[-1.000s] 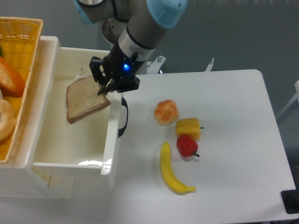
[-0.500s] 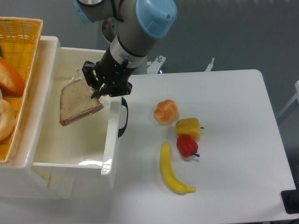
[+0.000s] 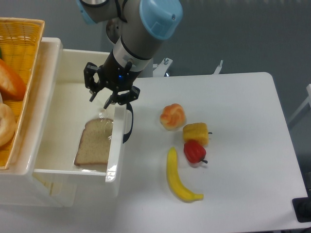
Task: Place the toast in the upper white drawer
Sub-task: 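Lower the toast into the drawer and open the gripper, then raise the open gripper up out of the drawer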
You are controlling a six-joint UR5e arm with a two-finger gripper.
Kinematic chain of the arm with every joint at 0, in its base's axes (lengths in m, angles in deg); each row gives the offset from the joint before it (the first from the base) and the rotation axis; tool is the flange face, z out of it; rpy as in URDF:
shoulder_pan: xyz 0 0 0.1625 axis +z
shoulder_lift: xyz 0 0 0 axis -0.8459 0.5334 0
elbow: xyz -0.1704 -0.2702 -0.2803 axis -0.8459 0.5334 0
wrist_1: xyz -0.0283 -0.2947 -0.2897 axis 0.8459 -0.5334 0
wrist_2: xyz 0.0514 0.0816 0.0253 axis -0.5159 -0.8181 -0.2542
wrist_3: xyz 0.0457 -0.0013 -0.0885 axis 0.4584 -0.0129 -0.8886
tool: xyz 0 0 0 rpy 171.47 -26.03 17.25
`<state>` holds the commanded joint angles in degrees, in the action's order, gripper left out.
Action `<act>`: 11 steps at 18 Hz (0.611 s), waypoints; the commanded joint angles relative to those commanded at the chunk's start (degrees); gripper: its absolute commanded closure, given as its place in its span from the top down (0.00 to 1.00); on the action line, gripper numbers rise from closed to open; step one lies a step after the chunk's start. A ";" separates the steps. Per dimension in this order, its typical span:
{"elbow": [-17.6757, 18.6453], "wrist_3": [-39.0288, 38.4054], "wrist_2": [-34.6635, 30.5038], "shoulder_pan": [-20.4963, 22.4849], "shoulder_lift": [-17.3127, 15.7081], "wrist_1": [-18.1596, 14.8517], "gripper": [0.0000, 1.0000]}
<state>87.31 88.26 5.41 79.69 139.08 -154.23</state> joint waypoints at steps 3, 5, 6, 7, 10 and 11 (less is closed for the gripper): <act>0.00 0.00 -1.93 1.49 -0.18 0.35 0.46; 0.00 -0.35 -2.02 2.55 -0.26 1.57 0.53; -0.18 -0.53 -2.02 2.99 -0.18 3.23 0.54; -0.09 -0.53 -2.02 3.43 -0.18 4.82 0.57; 0.00 -0.35 -2.02 5.18 -0.18 5.71 0.63; 0.00 -0.35 -2.02 5.88 -0.18 5.71 0.72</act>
<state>87.31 87.91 3.39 85.58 138.91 -148.51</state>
